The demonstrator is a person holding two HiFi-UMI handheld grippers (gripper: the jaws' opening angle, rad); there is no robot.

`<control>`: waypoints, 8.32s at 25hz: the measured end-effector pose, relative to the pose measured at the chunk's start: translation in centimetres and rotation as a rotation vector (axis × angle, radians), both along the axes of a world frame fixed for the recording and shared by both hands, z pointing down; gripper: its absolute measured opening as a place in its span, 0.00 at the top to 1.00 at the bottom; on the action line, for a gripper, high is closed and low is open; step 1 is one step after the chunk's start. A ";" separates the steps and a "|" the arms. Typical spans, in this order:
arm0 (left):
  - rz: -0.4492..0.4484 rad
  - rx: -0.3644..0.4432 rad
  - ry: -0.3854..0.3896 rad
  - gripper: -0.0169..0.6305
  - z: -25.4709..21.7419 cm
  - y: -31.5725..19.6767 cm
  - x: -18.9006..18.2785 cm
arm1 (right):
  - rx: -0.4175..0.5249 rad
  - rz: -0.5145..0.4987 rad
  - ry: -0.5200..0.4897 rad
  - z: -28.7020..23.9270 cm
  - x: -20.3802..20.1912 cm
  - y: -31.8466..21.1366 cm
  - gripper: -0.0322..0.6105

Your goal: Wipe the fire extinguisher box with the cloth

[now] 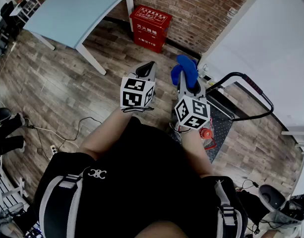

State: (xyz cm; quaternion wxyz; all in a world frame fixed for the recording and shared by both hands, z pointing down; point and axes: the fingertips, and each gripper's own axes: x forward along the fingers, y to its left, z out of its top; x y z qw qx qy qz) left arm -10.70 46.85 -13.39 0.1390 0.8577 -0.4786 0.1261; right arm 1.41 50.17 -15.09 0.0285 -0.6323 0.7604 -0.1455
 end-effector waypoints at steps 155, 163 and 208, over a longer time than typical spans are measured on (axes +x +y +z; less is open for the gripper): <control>-0.060 -0.235 0.040 0.96 54.3 -54.2 1.6 | -0.123 -0.478 0.262 63.3 2.4 -74.3 0.75; -0.041 -0.243 -0.007 0.96 56.0 -53.1 0.8 | -0.182 -0.477 -0.020 68.1 2.5 -74.3 0.75; 0.011 -0.294 0.010 0.96 60.9 -53.2 1.1 | -0.202 -0.728 0.297 75.6 0.4 -69.6 0.75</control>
